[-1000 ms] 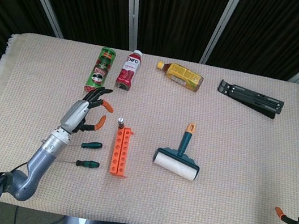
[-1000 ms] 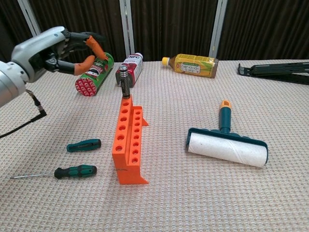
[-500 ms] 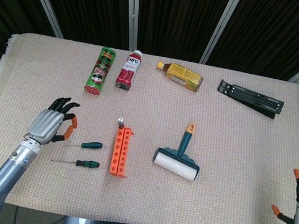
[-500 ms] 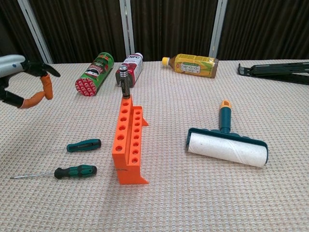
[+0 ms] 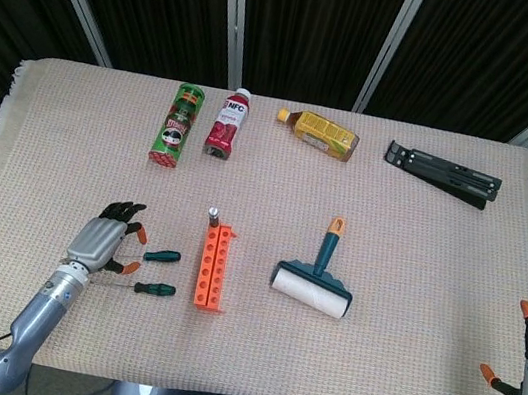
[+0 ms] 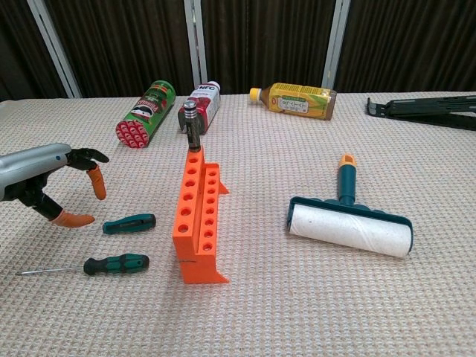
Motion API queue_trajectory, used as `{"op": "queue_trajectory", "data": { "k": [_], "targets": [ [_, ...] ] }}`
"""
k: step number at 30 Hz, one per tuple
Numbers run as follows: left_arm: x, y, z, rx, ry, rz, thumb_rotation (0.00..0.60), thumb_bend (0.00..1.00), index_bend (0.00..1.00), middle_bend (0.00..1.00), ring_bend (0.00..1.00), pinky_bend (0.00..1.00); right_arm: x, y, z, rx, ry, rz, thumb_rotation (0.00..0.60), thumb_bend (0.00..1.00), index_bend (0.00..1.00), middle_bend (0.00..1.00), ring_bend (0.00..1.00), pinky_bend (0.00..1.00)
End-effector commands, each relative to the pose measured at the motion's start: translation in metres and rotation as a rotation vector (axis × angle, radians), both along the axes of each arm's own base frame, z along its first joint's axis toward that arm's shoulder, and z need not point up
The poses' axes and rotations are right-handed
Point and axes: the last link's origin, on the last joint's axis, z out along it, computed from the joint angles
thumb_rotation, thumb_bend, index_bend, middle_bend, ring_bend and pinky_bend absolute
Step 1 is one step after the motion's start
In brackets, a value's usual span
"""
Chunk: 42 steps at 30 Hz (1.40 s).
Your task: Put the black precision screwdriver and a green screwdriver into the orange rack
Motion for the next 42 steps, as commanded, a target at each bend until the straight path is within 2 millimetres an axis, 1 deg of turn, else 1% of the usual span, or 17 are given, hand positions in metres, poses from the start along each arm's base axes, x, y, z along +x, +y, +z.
{"op": "queue_trajectory", "data": {
  "k": [1,6,11,16,27,42],
  "targets": [
    [0.006,0.005,-0.008,0.003,-0.001,-0.005,0.600,0.31,0.46,0.04,0.00,0.00,-0.001,0.001,0.000,-0.001,-0.001,-0.003,0.600,0.00,0.00,0.00,0.00,0.00],
    [0.016,0.015,-0.022,-0.003,0.023,-0.017,0.600,0.31,0.44,0.04,0.00,0.00,-0.002,0.002,0.001,-0.003,-0.001,-0.006,0.600,0.00,0.00,0.00,0.00,0.00],
    [0.026,0.021,-0.030,-0.008,0.043,-0.025,0.600,0.24,0.44,0.03,0.00,0.00,-0.003,0.004,0.002,-0.009,-0.001,-0.012,0.600,0.00,0.00,0.00,0.00,0.00],
    [0.028,0.022,-0.040,-0.029,0.084,-0.034,0.600,0.24,0.45,0.03,0.00,0.00,-0.004,0.005,0.002,-0.011,-0.001,-0.018,0.600,0.00,0.00,0.00,0.00,0.00],
    [0.031,0.020,-0.054,-0.061,0.102,-0.027,0.600,0.25,0.47,0.03,0.00,0.00,-0.007,0.007,0.004,-0.016,-0.001,-0.026,0.600,0.00,0.00,0.00,0.00,0.00],
    [0.034,0.024,-0.056,-0.047,0.112,-0.022,0.600,0.25,0.47,0.03,0.00,0.00,-0.009,0.008,0.004,-0.017,-0.005,-0.034,0.600,0.00,0.00,0.00,0.00,0.00]
  ]
}}
